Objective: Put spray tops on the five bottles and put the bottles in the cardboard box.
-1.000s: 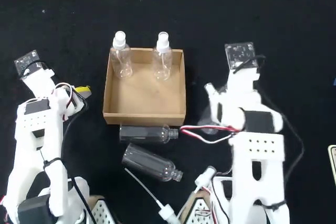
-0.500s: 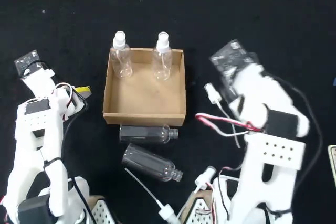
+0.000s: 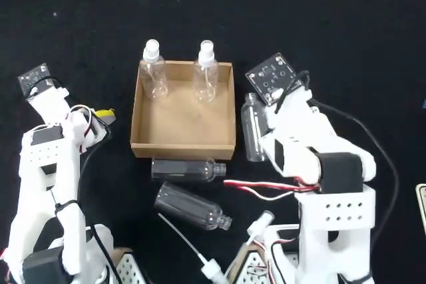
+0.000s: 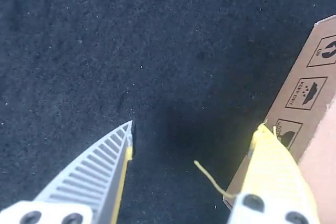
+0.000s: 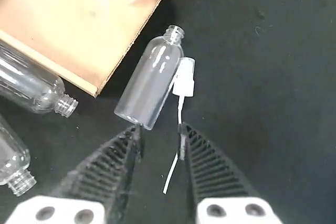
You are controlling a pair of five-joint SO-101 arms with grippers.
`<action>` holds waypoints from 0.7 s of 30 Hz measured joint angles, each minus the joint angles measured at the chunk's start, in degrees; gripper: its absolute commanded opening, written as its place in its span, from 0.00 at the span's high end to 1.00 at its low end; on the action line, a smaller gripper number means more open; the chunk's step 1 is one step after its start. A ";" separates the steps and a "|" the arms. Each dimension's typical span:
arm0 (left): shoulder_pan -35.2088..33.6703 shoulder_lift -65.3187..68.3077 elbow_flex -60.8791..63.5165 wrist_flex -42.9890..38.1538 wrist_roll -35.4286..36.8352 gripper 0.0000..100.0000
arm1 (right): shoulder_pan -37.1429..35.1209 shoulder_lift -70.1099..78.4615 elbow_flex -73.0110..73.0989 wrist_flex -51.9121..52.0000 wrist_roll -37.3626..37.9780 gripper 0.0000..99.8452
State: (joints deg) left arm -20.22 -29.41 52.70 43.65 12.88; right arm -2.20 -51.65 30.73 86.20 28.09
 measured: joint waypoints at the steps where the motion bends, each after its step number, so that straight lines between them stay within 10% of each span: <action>1: 0.00 0.00 0.00 0.00 0.00 0.66 | 0.35 0.88 0.00 0.00 0.00 0.89; 21: 0.00 0.00 0.00 0.00 0.00 0.66 | -3.52 34.90 4.57 -25.76 -14.24 0.75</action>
State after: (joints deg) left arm -20.22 -29.41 52.70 43.65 12.88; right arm -5.71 -16.75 35.30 60.44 13.85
